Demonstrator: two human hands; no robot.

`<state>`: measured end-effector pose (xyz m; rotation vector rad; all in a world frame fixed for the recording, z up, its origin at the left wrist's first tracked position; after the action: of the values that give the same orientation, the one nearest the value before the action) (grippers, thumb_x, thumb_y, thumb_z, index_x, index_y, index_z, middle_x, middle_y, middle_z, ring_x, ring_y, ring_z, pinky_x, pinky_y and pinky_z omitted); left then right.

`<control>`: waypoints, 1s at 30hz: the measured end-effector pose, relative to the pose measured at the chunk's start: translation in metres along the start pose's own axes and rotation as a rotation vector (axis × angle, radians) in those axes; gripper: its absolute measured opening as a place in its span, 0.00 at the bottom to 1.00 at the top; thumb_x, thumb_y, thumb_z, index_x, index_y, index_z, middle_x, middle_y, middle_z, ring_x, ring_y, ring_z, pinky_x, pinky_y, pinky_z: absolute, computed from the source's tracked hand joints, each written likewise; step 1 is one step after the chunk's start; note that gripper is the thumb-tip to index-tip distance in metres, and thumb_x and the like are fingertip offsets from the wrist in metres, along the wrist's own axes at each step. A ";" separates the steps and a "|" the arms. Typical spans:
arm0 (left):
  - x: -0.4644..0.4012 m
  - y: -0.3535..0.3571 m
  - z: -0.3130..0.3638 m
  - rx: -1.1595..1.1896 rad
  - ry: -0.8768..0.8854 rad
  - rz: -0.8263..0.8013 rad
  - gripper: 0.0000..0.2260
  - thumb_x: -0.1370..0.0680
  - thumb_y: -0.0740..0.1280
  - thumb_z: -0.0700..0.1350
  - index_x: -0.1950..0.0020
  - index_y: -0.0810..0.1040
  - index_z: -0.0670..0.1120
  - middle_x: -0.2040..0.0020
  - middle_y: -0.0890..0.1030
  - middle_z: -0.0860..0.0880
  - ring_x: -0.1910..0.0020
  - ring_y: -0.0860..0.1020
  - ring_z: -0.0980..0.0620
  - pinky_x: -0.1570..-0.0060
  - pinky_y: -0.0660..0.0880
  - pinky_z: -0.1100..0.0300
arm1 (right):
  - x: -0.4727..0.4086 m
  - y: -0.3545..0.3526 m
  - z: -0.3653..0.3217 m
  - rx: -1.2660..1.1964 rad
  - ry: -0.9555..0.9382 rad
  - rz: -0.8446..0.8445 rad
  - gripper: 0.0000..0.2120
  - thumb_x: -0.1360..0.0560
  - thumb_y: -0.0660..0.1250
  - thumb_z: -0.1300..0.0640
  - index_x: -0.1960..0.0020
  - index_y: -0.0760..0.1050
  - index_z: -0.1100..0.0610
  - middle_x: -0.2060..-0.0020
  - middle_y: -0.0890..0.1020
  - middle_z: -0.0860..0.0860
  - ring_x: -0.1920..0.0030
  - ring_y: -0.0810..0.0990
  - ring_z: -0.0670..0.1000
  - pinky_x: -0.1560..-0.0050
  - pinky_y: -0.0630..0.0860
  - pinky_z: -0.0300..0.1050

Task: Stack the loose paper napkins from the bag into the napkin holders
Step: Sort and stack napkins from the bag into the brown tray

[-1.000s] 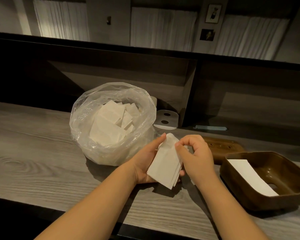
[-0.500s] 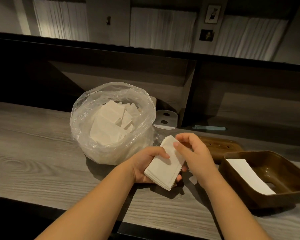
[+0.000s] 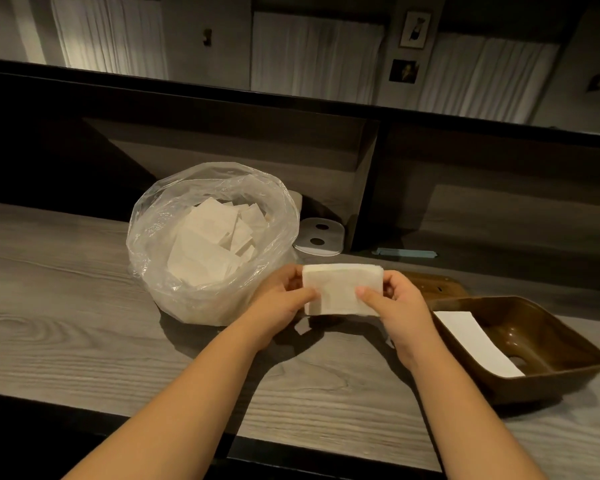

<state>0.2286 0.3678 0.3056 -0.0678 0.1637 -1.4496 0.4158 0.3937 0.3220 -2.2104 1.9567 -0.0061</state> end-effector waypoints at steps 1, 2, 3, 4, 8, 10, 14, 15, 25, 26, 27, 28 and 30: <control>0.001 0.000 0.001 -0.046 0.038 0.005 0.13 0.22 0.67 0.42 0.39 0.74 0.53 0.44 0.80 0.54 0.42 0.78 0.52 0.44 0.77 0.56 | 0.000 0.002 0.003 0.025 -0.006 -0.013 0.12 0.25 0.71 0.60 0.47 0.72 0.48 0.48 0.79 0.47 0.47 0.79 0.48 0.54 0.79 0.41; 0.003 0.003 0.001 -0.079 0.064 -0.029 0.15 0.22 0.66 0.41 0.37 0.73 0.54 0.43 0.79 0.54 0.42 0.78 0.52 0.45 0.77 0.58 | -0.001 0.005 0.006 0.067 -0.013 -0.030 0.14 0.25 0.71 0.60 0.46 0.71 0.48 0.48 0.78 0.47 0.47 0.78 0.48 0.56 0.78 0.39; 0.005 0.007 0.000 -0.117 0.079 -0.067 0.18 0.22 0.65 0.40 0.34 0.70 0.55 0.42 0.77 0.54 0.43 0.77 0.51 0.46 0.78 0.59 | -0.002 0.007 0.009 0.122 -0.019 -0.046 0.15 0.26 0.72 0.60 0.45 0.70 0.48 0.48 0.76 0.46 0.48 0.77 0.48 0.59 0.77 0.38; 0.006 0.010 -0.001 -0.159 0.083 -0.099 0.22 0.22 0.65 0.40 0.31 0.67 0.57 0.42 0.75 0.54 0.45 0.77 0.50 0.48 0.79 0.59 | -0.002 0.010 0.012 0.176 -0.019 -0.061 0.18 0.26 0.73 0.60 0.44 0.68 0.48 0.48 0.75 0.46 0.48 0.76 0.48 0.60 0.77 0.37; 0.007 0.019 -0.001 -0.220 0.098 -0.197 0.33 0.22 0.64 0.39 0.24 0.53 0.62 0.43 0.71 0.55 0.47 0.77 0.51 0.45 0.77 0.57 | -0.003 0.017 0.016 0.279 -0.042 -0.116 0.27 0.28 0.75 0.59 0.36 0.64 0.48 0.48 0.72 0.42 0.46 0.74 0.46 0.49 0.79 0.43; 0.007 0.019 0.001 -0.189 0.134 -0.194 0.33 0.20 0.65 0.40 0.23 0.53 0.60 0.41 0.69 0.59 0.45 0.75 0.57 0.47 0.77 0.64 | -0.004 0.015 0.015 0.275 -0.048 -0.110 0.27 0.28 0.75 0.60 0.37 0.65 0.48 0.47 0.73 0.44 0.45 0.74 0.47 0.47 0.79 0.44; 0.009 0.009 0.008 -0.119 0.134 -0.076 0.24 0.22 0.69 0.40 0.30 0.67 0.55 0.40 0.75 0.54 0.47 0.77 0.58 0.53 0.78 0.67 | -0.001 0.008 0.002 0.159 -0.040 -0.042 0.25 0.29 0.75 0.62 0.40 0.67 0.47 0.46 0.76 0.46 0.46 0.78 0.48 0.58 0.81 0.40; 0.010 0.008 0.010 -0.080 0.111 -0.088 0.23 0.23 0.70 0.38 0.32 0.69 0.55 0.41 0.76 0.51 0.47 0.78 0.56 0.51 0.80 0.63 | 0.001 0.006 -0.007 0.141 -0.056 -0.040 0.25 0.29 0.75 0.61 0.40 0.67 0.47 0.46 0.77 0.45 0.48 0.79 0.47 0.61 0.80 0.38; 0.023 0.046 0.065 -0.047 0.100 -0.333 0.19 0.26 0.74 0.45 0.36 0.77 0.49 0.43 0.84 0.51 0.44 0.82 0.51 0.39 0.77 0.48 | 0.003 -0.033 -0.099 0.491 -0.128 -0.230 0.27 0.30 0.77 0.55 0.37 0.68 0.45 0.49 0.76 0.43 0.49 0.77 0.46 0.53 0.77 0.39; 0.023 0.052 0.070 -0.033 0.113 -0.305 0.18 0.25 0.73 0.44 0.36 0.76 0.48 0.44 0.84 0.50 0.44 0.82 0.52 0.39 0.78 0.49 | 0.003 -0.042 -0.095 0.351 -0.085 -0.178 0.26 0.31 0.76 0.55 0.37 0.69 0.47 0.48 0.77 0.45 0.49 0.78 0.48 0.53 0.78 0.41; 0.022 0.059 0.074 -0.027 0.130 -0.282 0.17 0.25 0.73 0.43 0.37 0.76 0.48 0.44 0.84 0.51 0.45 0.82 0.53 0.40 0.78 0.50 | 0.005 -0.050 -0.088 0.187 -0.019 -0.160 0.24 0.31 0.76 0.56 0.38 0.72 0.50 0.48 0.79 0.47 0.48 0.80 0.51 0.52 0.80 0.45; 0.022 0.066 0.078 -0.024 0.148 -0.265 0.16 0.24 0.72 0.43 0.37 0.76 0.49 0.44 0.83 0.51 0.45 0.82 0.53 0.41 0.79 0.51 | 0.007 -0.055 -0.080 0.041 0.059 -0.168 0.23 0.32 0.75 0.56 0.39 0.74 0.53 0.48 0.81 0.49 0.48 0.81 0.52 0.52 0.81 0.48; 0.020 0.081 0.083 -0.020 0.169 -0.239 0.16 0.25 0.72 0.45 0.38 0.76 0.50 0.43 0.82 0.52 0.45 0.82 0.53 0.42 0.80 0.51 | 0.014 -0.064 -0.066 -0.107 0.174 -0.193 0.22 0.35 0.74 0.55 0.42 0.76 0.53 0.49 0.83 0.52 0.48 0.82 0.54 0.52 0.81 0.51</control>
<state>0.3236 0.3530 0.3747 0.0202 0.3175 -1.6928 0.4723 0.3783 0.3942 -2.5388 1.8574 -0.1283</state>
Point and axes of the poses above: each hand's wrist, its own x-axis away from the middle knuckle, its own y-axis out of the palm, z = x × y, the point moved 6 cm from there along -x, towards the middle knuckle
